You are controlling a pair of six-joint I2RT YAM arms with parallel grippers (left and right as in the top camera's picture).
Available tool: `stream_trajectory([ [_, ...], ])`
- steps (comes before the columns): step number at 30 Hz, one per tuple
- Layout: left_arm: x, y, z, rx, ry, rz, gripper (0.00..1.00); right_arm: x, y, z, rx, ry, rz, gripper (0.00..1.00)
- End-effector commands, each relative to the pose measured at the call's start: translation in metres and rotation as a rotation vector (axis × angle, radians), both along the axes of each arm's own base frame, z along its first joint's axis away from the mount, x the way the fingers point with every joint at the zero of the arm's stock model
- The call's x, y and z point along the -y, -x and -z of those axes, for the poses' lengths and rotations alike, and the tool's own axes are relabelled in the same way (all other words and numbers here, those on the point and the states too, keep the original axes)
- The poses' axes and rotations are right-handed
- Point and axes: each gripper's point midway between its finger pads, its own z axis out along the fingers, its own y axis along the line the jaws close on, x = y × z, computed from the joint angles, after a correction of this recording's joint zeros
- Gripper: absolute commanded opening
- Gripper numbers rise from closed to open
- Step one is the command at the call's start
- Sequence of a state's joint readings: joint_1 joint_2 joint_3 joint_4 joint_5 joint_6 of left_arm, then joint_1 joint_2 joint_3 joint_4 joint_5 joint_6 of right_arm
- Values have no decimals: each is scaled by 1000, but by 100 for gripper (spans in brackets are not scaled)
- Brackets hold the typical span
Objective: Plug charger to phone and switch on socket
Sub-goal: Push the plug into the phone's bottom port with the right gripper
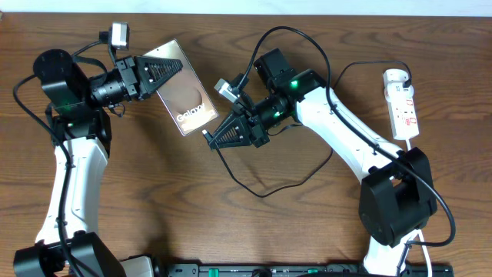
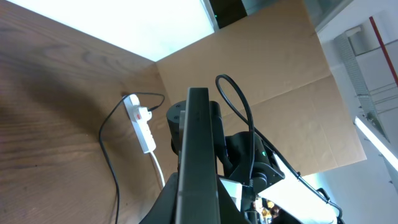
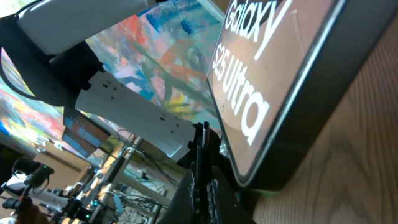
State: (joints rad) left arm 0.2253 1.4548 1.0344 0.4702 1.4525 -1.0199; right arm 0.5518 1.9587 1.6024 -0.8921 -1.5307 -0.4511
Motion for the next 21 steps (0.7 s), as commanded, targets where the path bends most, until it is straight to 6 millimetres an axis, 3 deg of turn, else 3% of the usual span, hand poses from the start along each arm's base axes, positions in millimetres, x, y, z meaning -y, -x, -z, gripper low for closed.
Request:
stream_trajectory([
  [1, 2, 4, -9, 40, -10, 12, 7, 0, -1, -9, 2, -30, -7, 1],
  [21, 3, 7, -12, 72, -17, 31, 7, -2, -6, -8, -27, 7, 5, 1],
])
